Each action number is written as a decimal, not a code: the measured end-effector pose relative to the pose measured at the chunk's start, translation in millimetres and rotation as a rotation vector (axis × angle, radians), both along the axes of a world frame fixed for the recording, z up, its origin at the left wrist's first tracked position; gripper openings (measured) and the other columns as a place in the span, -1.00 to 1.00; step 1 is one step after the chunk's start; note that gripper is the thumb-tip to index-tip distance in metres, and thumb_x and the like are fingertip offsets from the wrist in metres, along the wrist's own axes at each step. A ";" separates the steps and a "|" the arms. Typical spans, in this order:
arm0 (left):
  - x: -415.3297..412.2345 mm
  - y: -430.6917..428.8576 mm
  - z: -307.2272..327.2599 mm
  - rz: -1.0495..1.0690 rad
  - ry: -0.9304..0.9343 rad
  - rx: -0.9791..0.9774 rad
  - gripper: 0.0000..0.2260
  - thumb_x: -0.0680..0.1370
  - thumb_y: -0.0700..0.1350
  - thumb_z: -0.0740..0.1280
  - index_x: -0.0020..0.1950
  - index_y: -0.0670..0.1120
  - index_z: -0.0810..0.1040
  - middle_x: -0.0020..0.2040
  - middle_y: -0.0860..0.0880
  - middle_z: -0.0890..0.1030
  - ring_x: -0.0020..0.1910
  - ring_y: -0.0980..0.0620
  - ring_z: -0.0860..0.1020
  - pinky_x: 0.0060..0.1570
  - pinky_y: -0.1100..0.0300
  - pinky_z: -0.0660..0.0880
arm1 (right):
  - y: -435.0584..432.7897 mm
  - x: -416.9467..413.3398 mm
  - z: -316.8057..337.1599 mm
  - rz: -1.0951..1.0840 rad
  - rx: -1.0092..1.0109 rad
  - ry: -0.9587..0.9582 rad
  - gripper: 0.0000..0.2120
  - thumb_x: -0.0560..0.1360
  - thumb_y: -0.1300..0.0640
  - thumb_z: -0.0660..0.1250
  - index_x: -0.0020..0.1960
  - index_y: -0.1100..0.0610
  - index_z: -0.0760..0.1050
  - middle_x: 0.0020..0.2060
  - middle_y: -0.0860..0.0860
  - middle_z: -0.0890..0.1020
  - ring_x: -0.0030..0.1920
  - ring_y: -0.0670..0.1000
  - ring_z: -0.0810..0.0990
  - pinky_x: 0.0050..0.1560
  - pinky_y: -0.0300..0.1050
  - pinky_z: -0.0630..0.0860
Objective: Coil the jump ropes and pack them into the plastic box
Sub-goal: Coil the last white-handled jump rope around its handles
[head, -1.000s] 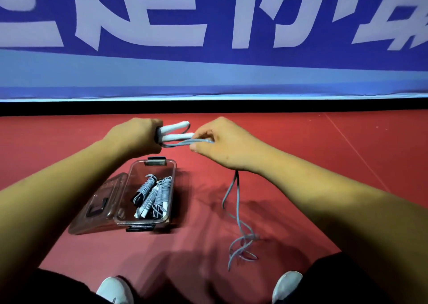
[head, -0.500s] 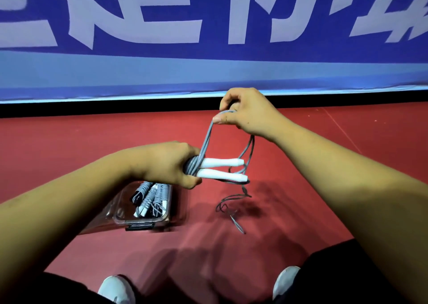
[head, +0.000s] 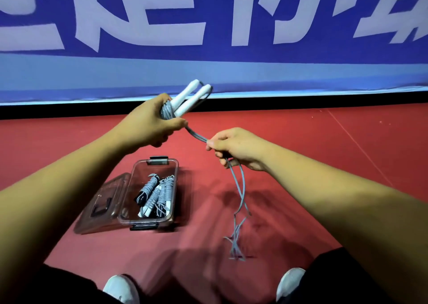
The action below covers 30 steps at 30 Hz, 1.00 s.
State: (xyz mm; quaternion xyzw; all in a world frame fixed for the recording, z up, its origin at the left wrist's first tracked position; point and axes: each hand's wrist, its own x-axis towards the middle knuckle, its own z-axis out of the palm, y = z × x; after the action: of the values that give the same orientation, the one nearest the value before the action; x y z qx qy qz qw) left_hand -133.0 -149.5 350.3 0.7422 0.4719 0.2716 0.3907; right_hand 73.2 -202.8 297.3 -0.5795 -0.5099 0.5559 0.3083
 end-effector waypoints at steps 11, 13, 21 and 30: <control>-40.0 37.4 -36.8 0.111 0.770 0.309 -0.71 0.37 -0.18 0.45 -0.09 0.00 0.36 -0.16 -0.13 0.60 -0.23 -0.17 0.52 -0.23 0.03 0.52 | -18.7 -27.5 47.3 0.306 0.512 -0.525 -0.84 0.50 0.08 0.42 -0.08 0.18 0.67 -0.35 0.05 0.61 -0.41 -0.16 0.38 -0.40 -0.30 0.27; -33.1 32.6 -41.4 0.050 0.875 0.315 -0.75 0.38 -0.19 0.38 -0.11 0.03 0.35 -0.21 -0.08 0.57 -0.22 -0.17 0.50 -0.24 0.03 0.51 | -14.8 -28.3 53.9 0.224 0.596 -0.560 -0.84 0.50 0.10 0.40 -0.13 0.18 0.68 -0.31 0.15 0.63 -0.37 -0.07 0.39 -0.38 -0.20 0.27; 11.4 -6.7 -44.9 -0.371 0.927 0.238 -0.58 0.35 0.29 0.49 -0.20 -0.01 0.43 -0.40 0.09 0.47 -0.35 0.02 0.48 -0.27 0.13 0.35 | 6.7 -2.2 57.3 -0.038 0.648 -0.575 -0.85 0.51 0.09 0.38 -0.18 0.13 0.64 -0.27 0.03 0.66 -0.25 -0.02 0.52 -0.20 -0.16 0.39; 18.3 -30.1 -22.3 -0.585 0.340 0.141 -0.73 0.43 0.15 0.44 -0.06 0.03 0.47 -0.30 0.13 0.48 -0.36 0.20 0.38 -0.32 0.19 0.38 | 21.6 35.0 42.8 -0.132 0.502 -0.371 -0.81 0.46 0.08 0.47 -0.18 0.21 0.60 -0.41 0.05 0.53 -0.42 -0.05 0.40 -0.36 -0.19 0.31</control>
State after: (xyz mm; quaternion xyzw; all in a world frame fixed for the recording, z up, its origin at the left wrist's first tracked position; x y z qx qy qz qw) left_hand -114.7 -179.6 328.0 0.9059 0.2776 0.0522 0.3154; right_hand 108.2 -181.2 340.1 -0.6088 -0.6400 0.2764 0.3786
